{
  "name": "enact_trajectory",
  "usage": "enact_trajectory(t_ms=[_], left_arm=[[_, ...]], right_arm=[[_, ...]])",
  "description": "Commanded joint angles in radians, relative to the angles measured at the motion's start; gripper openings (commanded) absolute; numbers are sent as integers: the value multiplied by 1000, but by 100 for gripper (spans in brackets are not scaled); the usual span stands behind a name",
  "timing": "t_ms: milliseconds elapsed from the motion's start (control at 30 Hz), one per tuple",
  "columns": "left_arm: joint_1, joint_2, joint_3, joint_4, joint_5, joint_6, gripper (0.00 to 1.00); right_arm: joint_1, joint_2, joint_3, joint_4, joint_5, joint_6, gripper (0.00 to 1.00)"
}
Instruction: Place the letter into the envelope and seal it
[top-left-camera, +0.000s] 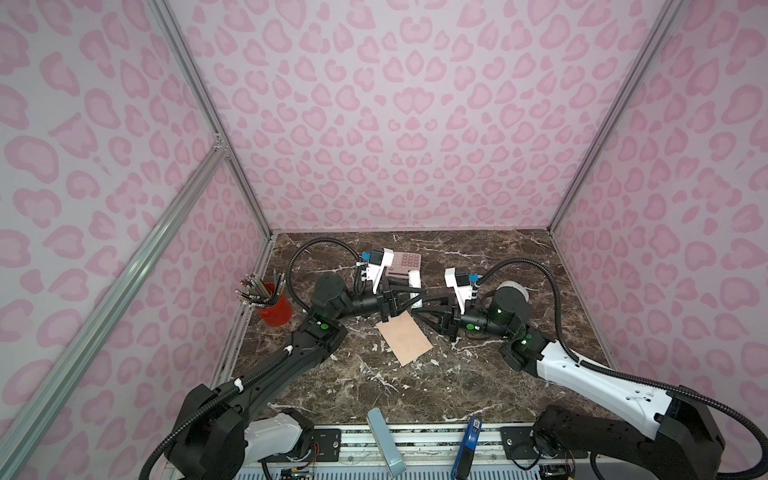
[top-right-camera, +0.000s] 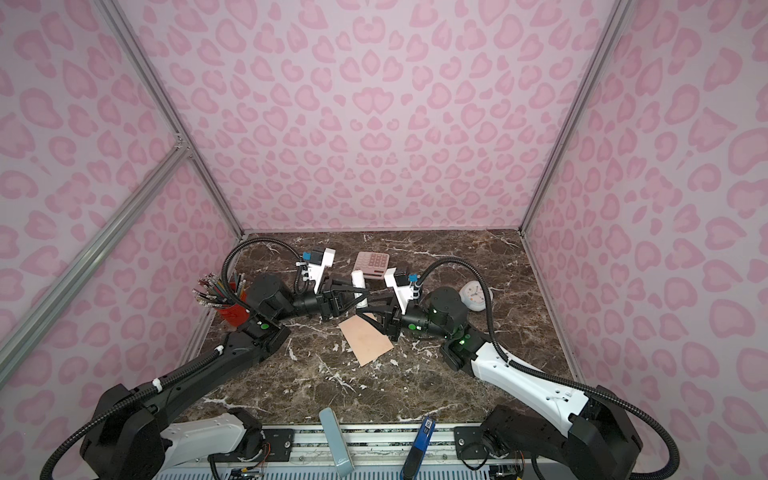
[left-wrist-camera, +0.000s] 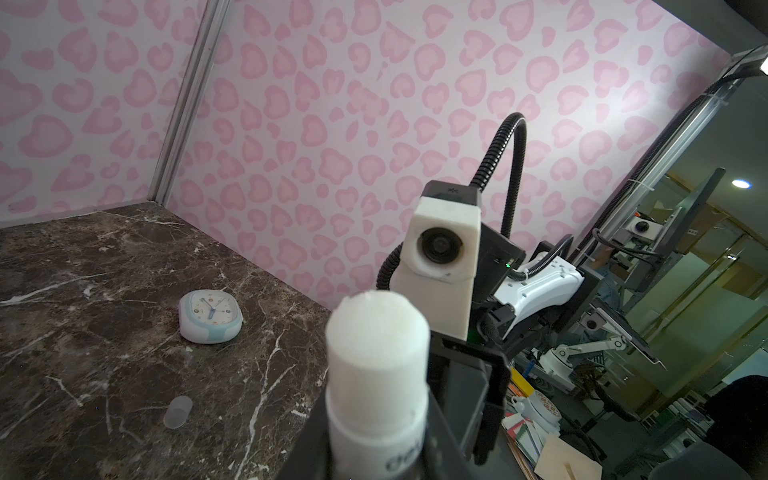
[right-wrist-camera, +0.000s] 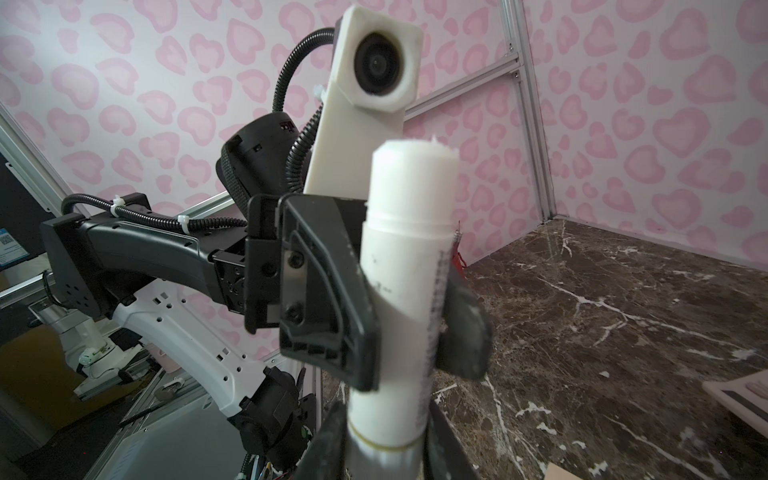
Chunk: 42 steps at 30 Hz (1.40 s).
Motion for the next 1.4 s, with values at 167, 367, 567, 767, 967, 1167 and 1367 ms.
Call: enact_trajectory(t_ms=[167,367,567,767,967,1167,1367], left_arm=[[-8,-4,-1,36,-36,20,4],[-46,-32,6,-114,-150,136,4],[-81,-49,-16,-166,-363,170,4],[-143,-41,-30,-161,-564,165,4],[-199,-5,-28,-138,-673,134,4],[-218,-19,-42,-150,-775,122,4],[-226,-26,-54,-159,-826,122,4]], right_arm=[[3,-6,12,19,13,-1,24],[9,-57,44,-98,186,-46,15],[46,-120,60,-178,392,-112,11],[211,-156,74,-240,747,-263,11],[392,-108,94,-207,1059,-414,11],[542,-21,125,-146,1357,-562,11],[631,67,165,-80,1535,-647,13]])
